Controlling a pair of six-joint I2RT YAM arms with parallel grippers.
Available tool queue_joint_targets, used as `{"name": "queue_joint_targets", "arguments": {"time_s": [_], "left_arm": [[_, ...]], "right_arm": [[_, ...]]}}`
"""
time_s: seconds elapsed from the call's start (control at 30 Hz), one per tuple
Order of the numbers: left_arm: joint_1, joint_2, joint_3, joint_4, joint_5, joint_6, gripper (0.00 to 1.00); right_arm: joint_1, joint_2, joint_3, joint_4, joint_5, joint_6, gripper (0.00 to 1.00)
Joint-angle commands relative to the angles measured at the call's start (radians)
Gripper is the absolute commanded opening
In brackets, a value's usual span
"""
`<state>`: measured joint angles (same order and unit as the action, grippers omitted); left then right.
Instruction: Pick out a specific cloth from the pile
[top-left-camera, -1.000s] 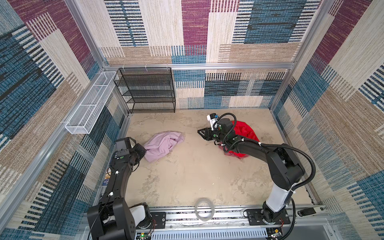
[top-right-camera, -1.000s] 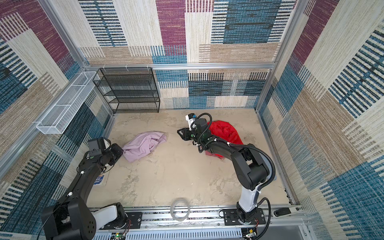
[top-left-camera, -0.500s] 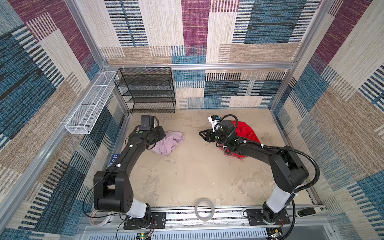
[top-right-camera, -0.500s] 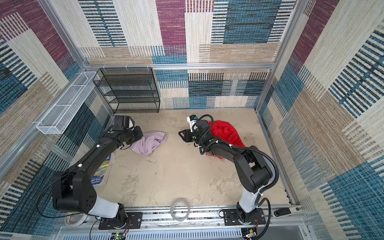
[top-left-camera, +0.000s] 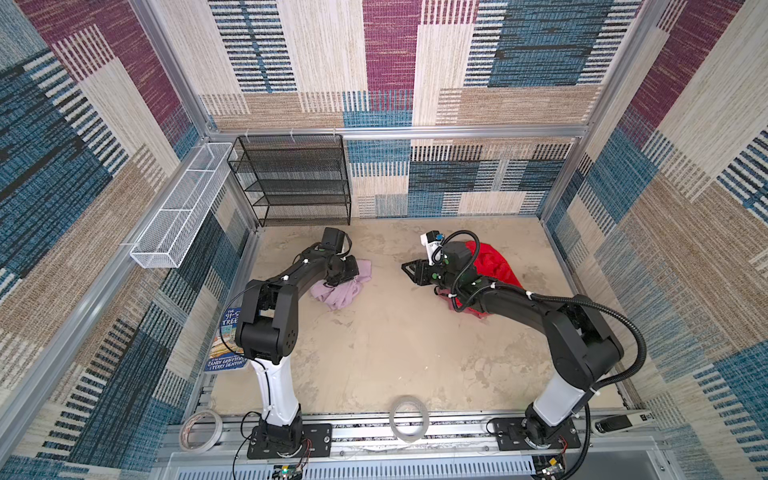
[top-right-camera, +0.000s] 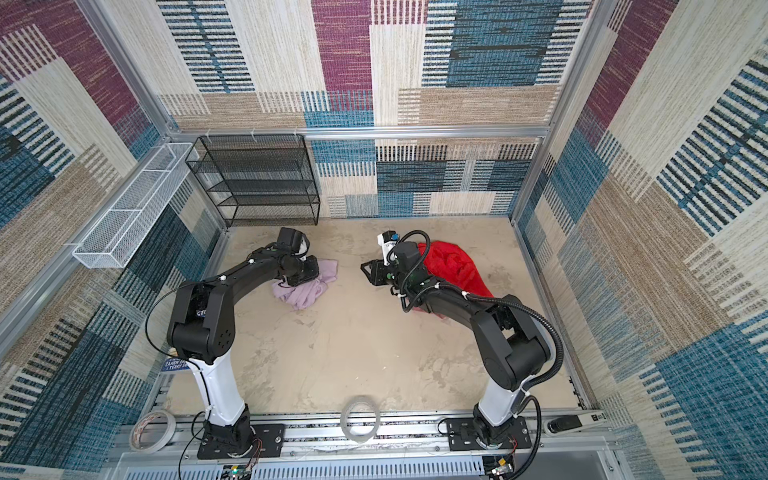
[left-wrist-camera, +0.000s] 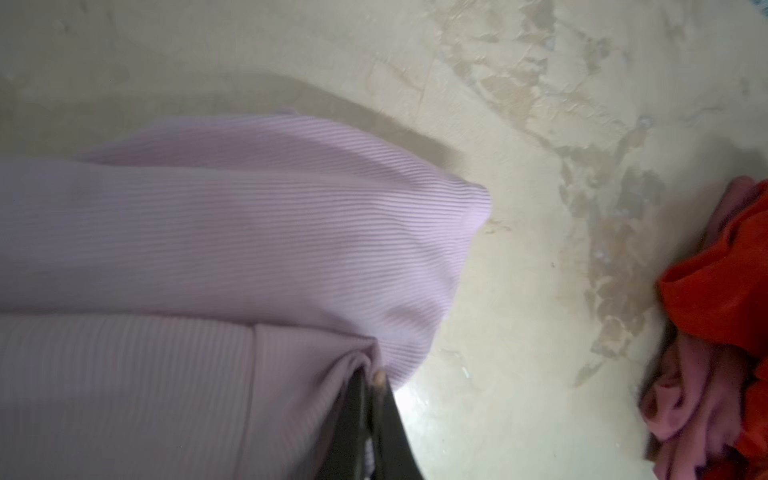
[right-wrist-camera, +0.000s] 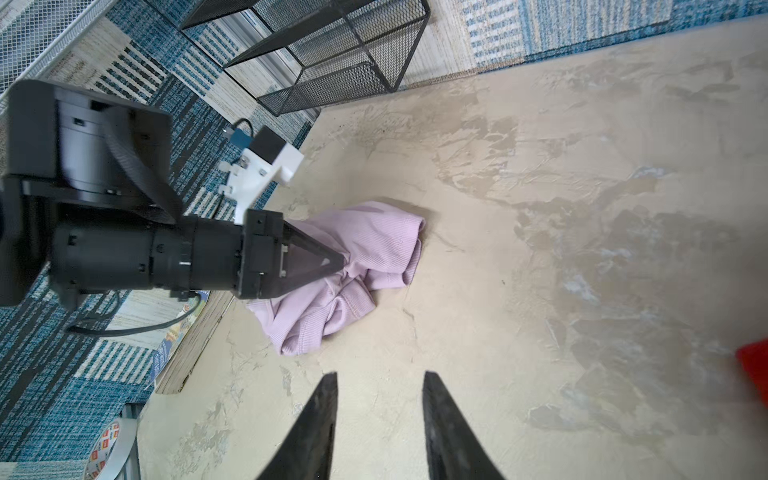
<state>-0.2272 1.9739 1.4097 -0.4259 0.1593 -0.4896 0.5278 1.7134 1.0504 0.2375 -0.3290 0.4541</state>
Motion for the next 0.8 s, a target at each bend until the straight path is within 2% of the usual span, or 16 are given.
{"name": "queue_joint_targets", "arguments": {"time_s": [0.0, 0.13, 0.4, 0.6, 0.77], "left_arm": [[0.005, 0.024, 0.01, 0.011, -0.038, 0.019, 0.0], [0.031, 0.049, 0.022, 0.003, -0.041, 0.011, 0.0], [0.15, 0.034, -0.016, 0.032, -0.013, -0.024, 0.02], [0.252, 0.026, -0.051, 0.09, 0.069, -0.07, 0.05], [0.305, 0.044, -0.034, 0.095, 0.096, -0.085, 0.05]], "right_arm": [[0.0, -0.009, -0.004, 0.014, 0.012, -0.003, 0.38], [0.0, -0.008, 0.0, 0.008, 0.013, -0.005, 0.37], [0.0, -0.003, 0.018, -0.012, 0.024, -0.009, 0.37], [0.001, 0.009, 0.046, -0.036, 0.026, -0.011, 0.37], [0.0, 0.002, 0.065, -0.07, 0.028, -0.011, 0.37]]}}
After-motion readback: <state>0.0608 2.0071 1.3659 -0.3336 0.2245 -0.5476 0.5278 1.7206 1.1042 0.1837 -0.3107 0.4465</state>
